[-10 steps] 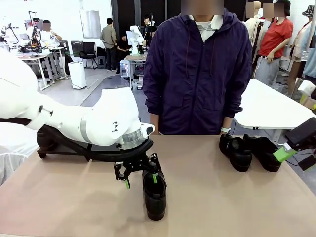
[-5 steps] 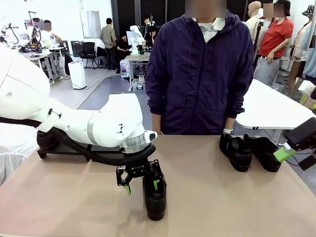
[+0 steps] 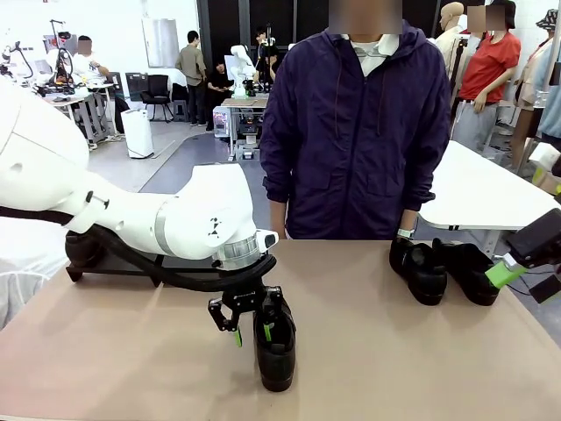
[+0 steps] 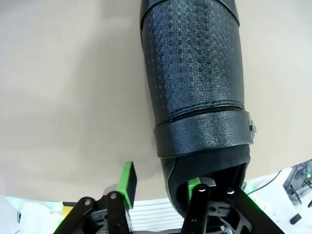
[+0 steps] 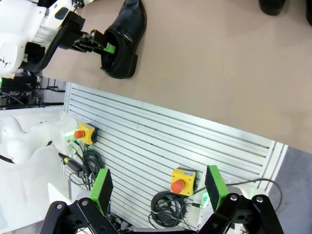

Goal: Organize the shoes by placing them on the stand.
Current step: Place the Shoe from the middle of the table onto the Shoes Stand.

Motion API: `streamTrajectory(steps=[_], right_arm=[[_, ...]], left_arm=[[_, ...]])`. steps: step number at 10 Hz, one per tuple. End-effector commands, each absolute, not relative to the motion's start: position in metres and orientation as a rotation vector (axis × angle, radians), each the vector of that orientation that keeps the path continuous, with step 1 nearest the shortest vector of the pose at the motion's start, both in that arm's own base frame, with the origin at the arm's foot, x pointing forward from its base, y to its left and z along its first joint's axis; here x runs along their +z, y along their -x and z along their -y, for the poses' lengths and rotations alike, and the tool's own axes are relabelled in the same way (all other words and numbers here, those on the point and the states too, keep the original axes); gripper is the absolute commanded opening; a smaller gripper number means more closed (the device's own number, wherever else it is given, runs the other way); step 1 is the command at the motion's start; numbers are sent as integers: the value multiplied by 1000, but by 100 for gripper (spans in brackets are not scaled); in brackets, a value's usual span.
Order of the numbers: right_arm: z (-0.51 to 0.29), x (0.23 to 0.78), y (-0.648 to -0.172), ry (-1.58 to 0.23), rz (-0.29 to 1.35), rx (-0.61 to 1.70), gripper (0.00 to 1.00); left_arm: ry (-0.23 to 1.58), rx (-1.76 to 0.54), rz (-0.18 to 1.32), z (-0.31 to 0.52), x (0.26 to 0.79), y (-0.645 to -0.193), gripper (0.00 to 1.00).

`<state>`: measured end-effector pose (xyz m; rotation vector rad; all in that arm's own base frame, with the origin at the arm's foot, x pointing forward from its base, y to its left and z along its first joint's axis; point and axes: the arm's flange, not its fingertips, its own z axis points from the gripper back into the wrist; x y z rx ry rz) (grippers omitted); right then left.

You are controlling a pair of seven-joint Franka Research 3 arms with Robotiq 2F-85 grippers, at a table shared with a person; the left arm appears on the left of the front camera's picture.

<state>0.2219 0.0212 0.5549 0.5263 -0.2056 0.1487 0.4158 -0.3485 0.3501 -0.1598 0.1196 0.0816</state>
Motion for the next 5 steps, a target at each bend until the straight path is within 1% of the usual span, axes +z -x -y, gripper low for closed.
streamTrajectory(steps=[1,5], right_arm=[[-20,556,-222,-546,209,170,100],[-20,556,-222,-546,209,170,100]], left_arm=[[111,92,-105,357,349,-420,0],[109,43,-82,366,353,-418,0]])
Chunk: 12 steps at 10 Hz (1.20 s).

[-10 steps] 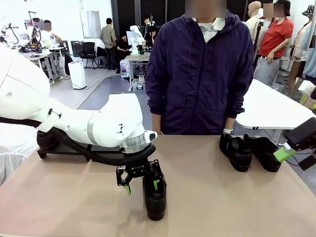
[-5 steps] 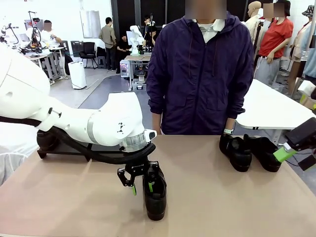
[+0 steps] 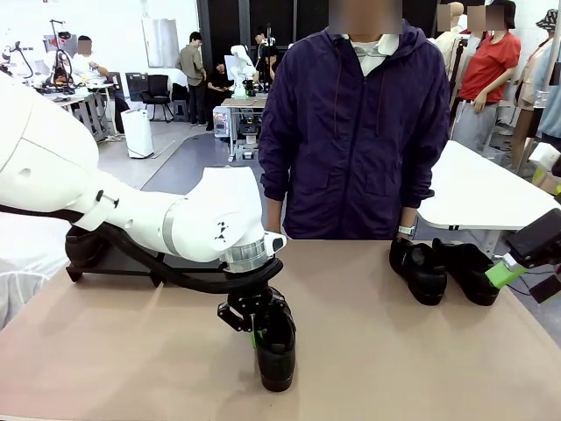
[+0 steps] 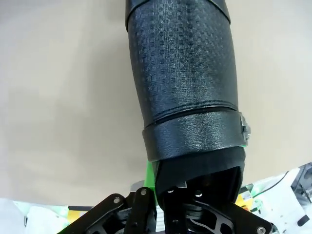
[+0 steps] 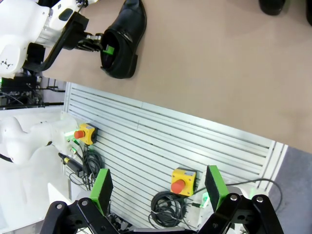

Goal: Organize the shoes by placing them on the stand.
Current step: Place the Shoe from the middle of the table onto the Shoes Stand.

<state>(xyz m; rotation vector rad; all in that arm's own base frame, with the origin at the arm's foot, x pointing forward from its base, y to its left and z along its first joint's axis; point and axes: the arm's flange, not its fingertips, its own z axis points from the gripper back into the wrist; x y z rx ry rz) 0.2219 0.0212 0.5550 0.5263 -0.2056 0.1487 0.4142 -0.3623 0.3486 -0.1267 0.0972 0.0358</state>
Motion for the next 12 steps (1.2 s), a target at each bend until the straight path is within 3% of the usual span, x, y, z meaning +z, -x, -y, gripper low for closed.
streamTrajectory(steps=[1,4,7,9,10,12], right_arm=[[-20,556,-222,-546,209,170,100],[-20,556,-222,-546,209,170,100],[-20,556,-222,-546,209,170,100],[-20,556,-222,-546,209,170,100],[-20,556,-222,-546,209,170,100],[-20,556,-222,-546,209,170,100]], left_arm=[[117,17,-63,368,362,-418,0],[149,-47,82,352,434,-410,0],[168,-185,111,309,533,-371,0],[150,-91,147,280,551,-352,0],[146,-150,138,320,542,-368,0],[146,-150,138,320,542,-368,0]])
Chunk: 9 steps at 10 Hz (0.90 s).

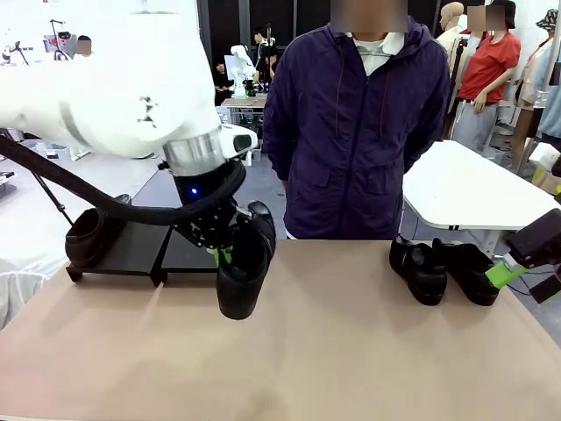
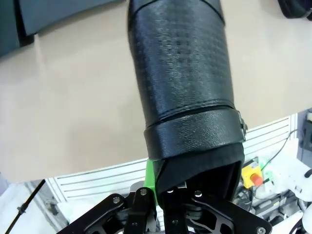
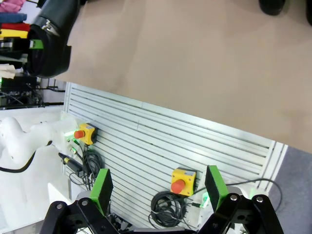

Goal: Organize the shoes by placing them on the stand.
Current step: Place the Shoe from the middle of the table onto the Shoes Stand.

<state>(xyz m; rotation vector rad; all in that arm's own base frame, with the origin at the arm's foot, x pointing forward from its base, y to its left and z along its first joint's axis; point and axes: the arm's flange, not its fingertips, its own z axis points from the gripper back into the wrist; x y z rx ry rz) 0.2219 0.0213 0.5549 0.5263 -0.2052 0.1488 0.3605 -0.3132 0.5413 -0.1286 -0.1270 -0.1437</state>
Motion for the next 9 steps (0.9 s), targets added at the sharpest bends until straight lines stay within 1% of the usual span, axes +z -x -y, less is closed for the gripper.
streamTrajectory(steps=[1,3,4,5,7,9], right_arm=[[-20,556,-222,-546,209,170,100],[-20,556,-222,-546,209,170,100],[-20,556,-222,-546,209,170,100],[-20,556,-222,-546,209,170,100],[-20,556,-222,-546,209,170,100],[-20,556,-222,-546,209,170,100]], left_arm=[[146,-150,138,320,542,-368,0],[132,-153,120,321,532,-365,0],[171,-189,147,314,540,-381,0],[222,-158,245,286,551,-399,0],[262,-150,305,219,555,-418,0],[232,-164,390,147,552,-426,0]])
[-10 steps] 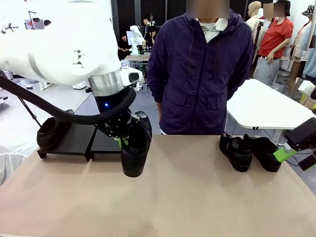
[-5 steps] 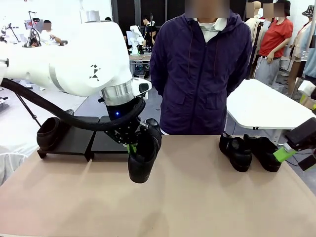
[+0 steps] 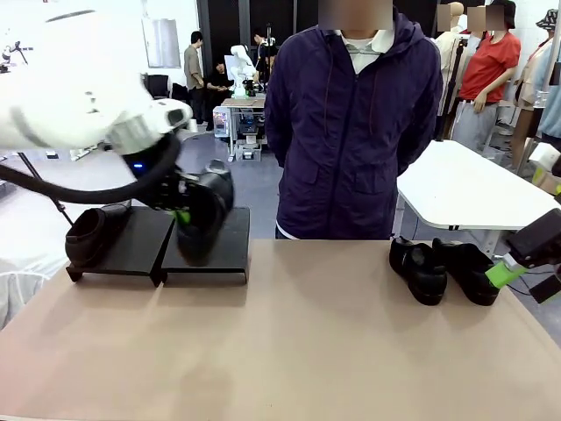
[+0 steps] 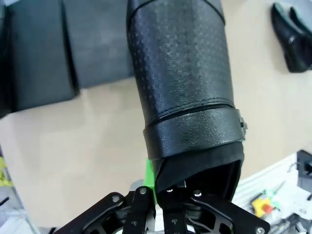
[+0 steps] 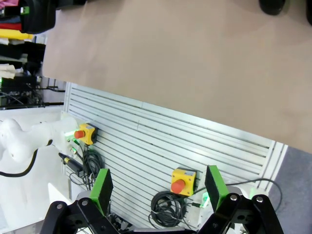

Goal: Organize the shoes by placing them on the stand.
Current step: Place the Shoe from the middle of the table onto the Shoes Stand.

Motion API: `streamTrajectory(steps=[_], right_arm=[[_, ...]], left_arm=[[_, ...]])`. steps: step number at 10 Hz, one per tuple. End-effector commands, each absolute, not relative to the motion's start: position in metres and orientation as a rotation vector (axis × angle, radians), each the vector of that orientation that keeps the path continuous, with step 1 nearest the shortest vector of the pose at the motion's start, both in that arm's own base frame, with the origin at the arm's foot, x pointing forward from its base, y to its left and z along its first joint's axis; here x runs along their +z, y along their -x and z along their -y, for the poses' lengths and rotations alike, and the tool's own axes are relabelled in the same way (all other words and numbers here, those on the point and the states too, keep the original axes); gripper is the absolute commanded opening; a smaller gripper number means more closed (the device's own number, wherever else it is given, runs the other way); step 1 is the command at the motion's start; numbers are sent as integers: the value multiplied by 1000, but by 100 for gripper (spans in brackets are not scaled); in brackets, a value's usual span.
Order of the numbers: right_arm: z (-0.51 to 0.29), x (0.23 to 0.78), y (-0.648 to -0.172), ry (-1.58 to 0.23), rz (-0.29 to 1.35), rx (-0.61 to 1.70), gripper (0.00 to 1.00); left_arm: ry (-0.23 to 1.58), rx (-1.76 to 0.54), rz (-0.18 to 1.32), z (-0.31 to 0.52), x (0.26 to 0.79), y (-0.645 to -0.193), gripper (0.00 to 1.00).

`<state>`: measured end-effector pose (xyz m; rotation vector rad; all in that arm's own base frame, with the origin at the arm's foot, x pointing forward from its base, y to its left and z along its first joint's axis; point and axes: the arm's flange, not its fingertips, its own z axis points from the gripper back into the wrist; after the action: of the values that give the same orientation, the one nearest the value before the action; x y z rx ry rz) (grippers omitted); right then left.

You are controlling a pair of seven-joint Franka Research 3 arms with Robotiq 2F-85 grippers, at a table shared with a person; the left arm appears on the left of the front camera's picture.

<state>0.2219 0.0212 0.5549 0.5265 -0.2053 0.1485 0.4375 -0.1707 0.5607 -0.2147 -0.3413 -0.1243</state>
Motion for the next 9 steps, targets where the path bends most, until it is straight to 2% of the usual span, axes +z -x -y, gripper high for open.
streamTrajectory(steps=[1,4,6,7,8,9], right_arm=[[-20,556,-222,-546,209,170,100],[-20,556,-222,-546,209,170,100],[-20,556,-222,-546,209,170,100],[-20,556,-222,-546,209,170,100],[-20,556,-222,-546,209,170,100],[-20,556,-222,-546,209,170,100]], left_arm=[[201,-178,417,112,545,-434,0],[187,-110,489,32,499,-464,0],[157,-58,600,10,480,-486,0],[116,57,604,0,478,-500,0],[151,-58,519,6,483,-475,0],[151,-58,519,6,483,-475,0]])
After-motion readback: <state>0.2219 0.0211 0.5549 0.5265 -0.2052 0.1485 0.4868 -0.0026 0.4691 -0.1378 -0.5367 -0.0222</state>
